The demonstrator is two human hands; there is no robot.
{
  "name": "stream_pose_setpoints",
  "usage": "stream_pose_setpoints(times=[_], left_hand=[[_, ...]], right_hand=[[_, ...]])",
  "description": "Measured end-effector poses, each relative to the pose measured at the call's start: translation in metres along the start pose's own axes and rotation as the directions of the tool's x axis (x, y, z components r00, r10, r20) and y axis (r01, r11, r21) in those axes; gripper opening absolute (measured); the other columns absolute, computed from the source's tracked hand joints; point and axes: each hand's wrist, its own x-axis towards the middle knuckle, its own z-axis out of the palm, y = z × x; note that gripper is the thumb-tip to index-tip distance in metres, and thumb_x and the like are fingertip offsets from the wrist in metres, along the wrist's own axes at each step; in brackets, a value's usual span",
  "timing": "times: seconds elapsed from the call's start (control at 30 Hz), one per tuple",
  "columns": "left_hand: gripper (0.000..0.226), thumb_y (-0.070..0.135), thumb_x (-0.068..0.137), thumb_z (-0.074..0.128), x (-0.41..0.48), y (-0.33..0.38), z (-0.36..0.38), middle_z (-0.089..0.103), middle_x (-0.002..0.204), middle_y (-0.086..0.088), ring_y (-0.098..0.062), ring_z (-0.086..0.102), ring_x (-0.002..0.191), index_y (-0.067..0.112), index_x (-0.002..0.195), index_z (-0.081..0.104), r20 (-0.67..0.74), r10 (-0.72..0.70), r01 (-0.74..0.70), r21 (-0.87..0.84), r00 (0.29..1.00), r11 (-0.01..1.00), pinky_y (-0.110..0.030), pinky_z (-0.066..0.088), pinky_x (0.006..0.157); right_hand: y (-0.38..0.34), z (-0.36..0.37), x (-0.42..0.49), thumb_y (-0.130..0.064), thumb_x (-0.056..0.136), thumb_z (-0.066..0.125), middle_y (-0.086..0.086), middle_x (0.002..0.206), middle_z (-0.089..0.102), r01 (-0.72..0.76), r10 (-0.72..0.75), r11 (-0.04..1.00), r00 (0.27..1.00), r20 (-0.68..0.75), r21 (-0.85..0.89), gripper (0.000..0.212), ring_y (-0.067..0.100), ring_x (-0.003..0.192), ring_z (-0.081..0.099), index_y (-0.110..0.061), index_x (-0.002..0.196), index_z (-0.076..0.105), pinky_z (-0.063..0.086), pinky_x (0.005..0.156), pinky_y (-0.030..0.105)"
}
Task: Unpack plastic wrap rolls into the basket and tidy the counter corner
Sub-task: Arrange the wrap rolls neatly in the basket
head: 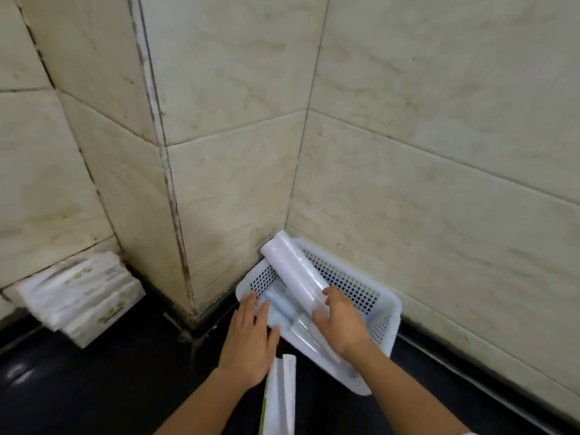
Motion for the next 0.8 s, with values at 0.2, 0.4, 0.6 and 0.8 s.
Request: stream_pose_setpoints(times=[0.2,0.4,0.6,0.8], left_hand=[[0.072,0.053,0.098,0.017,0.026,-0.002,0.02,-0.017,0.16,-0.011,-0.019,-0.028,0.142,0.011,0.152,-0.006,-0.009,-0.053,0.053,0.109,0.999,0.993,-0.031,-0.019,0.117],[0.085,0.062,0.083,-0.001,0.023,-0.004,0.026,-0.016,0.157,-0.006,-0.017,-0.026,0.143,0.011,0.15,-0.005,-0.068,-0.024,0.03,0.103,0.997,0.994,-0.03,-0.018,0.118],[0.075,0.056,0.093,0.014,0.023,-0.002,0.024,0.005,0.162,-0.011,-0.02,-0.013,0.148,0.01,0.153,0.006,-0.055,-0.036,0.044,0.162,0.998,0.986,-0.037,-0.01,0.119],[0.078,0.063,0.092,0.019,0.043,0.014,0.014,-0.005,0.162,-0.008,-0.025,-0.014,0.146,0.023,0.152,-0.011,0.02,-0.102,0.095,0.223,0.995,0.97,-0.05,-0.019,0.112]], right_hand=[[0.005,0.021,0.038,-0.043,0.083,0.061,0.006,0.12,0.054,0.045,-0.049,0.99,0.999,-0.025,-0.131,0.052,0.025,0.104,0.053,-0.014,0.124,0.049,0.047,0.085,0.034],[0.011,0.042,0.049,-0.047,0.075,0.065,0.007,0.111,0.055,0.075,-0.093,0.978,0.992,-0.083,-0.197,0.055,0.026,0.099,0.053,-0.012,0.114,0.048,0.046,0.083,0.036],[0.012,0.033,0.055,-0.045,0.071,0.07,0.006,0.11,0.055,0.085,-0.088,0.99,0.996,-0.022,-0.112,0.06,0.023,0.098,0.051,-0.011,0.116,0.051,0.048,0.078,0.036],[0.013,-0.021,0.069,-0.039,0.061,0.078,-0.001,0.087,0.061,0.041,-0.055,0.971,0.997,0.056,0.234,0.042,0.013,0.071,0.059,-0.019,0.089,0.056,0.047,0.053,0.026]])
